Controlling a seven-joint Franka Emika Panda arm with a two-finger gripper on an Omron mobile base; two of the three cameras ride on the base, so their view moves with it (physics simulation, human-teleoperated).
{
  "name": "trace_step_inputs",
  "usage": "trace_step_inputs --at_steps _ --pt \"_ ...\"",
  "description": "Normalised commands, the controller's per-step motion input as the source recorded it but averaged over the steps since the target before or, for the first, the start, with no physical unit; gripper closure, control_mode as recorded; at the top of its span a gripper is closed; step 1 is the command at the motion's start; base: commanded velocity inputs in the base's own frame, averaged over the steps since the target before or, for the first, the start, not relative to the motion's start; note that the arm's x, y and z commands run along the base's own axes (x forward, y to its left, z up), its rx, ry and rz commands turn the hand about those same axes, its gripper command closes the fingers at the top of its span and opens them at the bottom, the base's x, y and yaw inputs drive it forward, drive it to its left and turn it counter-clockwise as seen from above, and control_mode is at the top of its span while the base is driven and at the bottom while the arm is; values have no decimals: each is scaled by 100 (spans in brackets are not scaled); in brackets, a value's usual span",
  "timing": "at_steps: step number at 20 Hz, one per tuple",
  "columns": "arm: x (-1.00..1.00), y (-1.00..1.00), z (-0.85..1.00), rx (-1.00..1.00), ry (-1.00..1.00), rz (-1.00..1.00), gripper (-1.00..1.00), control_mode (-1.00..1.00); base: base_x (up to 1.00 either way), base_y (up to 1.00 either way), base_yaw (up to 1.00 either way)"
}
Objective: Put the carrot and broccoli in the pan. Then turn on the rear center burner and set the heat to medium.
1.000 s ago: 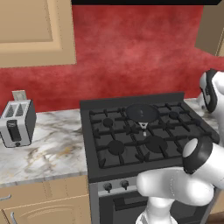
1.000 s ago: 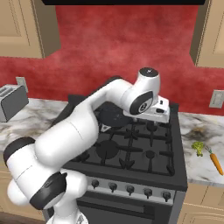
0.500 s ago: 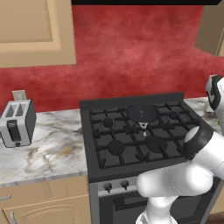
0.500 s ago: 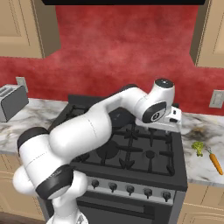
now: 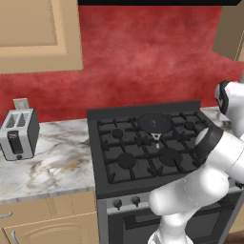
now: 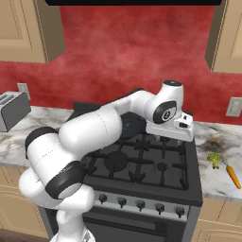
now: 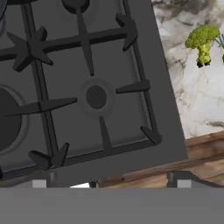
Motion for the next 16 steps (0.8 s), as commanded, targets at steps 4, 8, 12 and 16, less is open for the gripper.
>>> trace_step_inputs --at_steps 4,8,12,16 --pt "4 0 -26 0 1 -14 -100 -100 0 0 0" --pt "0 -10 -50 0 -5 -10 -100 -100 0 0 0" --pt "1 -13 -36 1 -8 -9 -100 -100 0 0 0" --pt "12 -13 -24 0 -5 -9 -100 -100 0 0 0"
